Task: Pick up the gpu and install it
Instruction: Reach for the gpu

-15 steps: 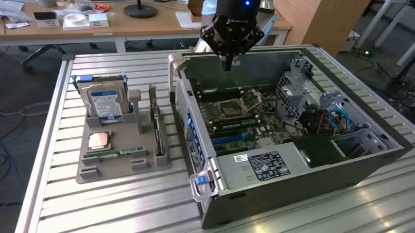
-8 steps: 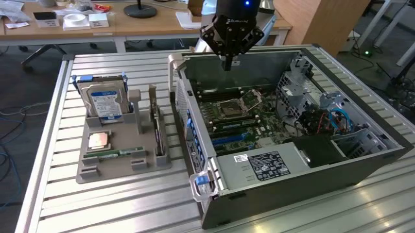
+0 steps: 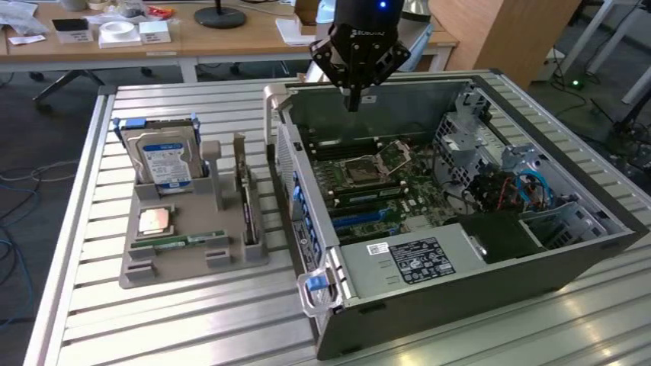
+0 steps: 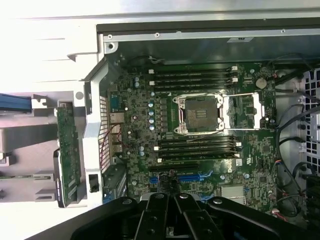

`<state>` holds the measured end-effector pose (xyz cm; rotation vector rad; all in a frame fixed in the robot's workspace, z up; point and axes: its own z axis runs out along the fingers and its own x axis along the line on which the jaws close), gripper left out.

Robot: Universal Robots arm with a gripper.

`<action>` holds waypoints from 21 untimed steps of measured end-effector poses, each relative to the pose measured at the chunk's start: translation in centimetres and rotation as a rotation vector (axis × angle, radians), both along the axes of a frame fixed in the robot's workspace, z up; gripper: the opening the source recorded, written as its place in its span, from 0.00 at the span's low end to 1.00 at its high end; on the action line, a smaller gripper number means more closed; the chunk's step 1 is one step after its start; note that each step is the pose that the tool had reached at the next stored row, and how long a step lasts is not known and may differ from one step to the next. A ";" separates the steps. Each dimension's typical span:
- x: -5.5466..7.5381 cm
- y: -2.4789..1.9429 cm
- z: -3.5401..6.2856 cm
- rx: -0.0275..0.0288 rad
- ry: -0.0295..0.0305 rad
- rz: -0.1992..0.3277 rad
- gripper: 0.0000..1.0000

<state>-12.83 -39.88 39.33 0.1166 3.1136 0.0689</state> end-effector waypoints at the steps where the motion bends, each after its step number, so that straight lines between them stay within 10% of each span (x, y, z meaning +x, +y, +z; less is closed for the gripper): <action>1: -0.1 0.00 0.00 0.0000 0.0000 0.000 0.11; 21: -2.2 0.00 0.00 0.0000 0.0000 0.000 0.11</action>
